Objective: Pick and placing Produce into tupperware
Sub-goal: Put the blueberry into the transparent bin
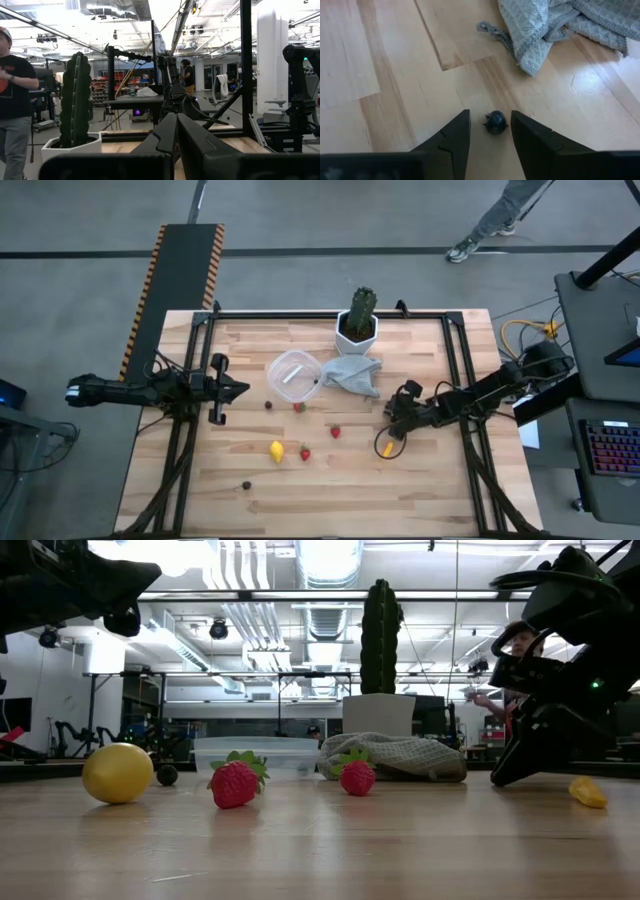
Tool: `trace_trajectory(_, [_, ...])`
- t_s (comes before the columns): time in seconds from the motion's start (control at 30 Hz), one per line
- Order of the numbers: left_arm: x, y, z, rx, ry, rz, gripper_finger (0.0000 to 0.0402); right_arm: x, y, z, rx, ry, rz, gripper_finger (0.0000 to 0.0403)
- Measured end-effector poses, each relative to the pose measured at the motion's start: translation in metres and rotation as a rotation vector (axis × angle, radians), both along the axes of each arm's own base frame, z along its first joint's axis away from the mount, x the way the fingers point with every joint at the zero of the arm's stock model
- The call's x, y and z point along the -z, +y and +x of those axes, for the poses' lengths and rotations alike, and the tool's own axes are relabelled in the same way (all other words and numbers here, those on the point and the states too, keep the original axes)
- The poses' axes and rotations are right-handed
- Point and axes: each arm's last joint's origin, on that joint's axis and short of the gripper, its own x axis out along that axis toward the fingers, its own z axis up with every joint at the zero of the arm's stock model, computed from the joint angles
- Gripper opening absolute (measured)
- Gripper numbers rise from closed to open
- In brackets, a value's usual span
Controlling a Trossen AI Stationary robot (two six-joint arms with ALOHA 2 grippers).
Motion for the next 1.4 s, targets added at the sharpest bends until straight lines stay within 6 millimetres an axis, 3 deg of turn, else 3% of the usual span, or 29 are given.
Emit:
trace_trajectory(0.37, [0.0,0.0,0.0,0.0,0.001,0.0,0.0,0.003,-0.001,-0.003,-0.003,0.014,0.018,0.0109])
trace_trajectory(0.77, [0.0,0.0,0.0,0.0,0.001,0.0,0.0,0.003,0.0,-0.004,-0.006,0.014,0.02,0.0041])
trace_trajectory(1.17, [0.0,0.0,0.0,0.0,0.001,0.0,0.0,0.002,0.0,-0.003,-0.004,-0.011,0.024,0.0035])
trace_trajectory(1.4, [0.0,0.0,0.0,0.0,-0.002,0.0,0.0,-0.01,0.001,0.004,-0.005,-0.068,0.031,0.0035])
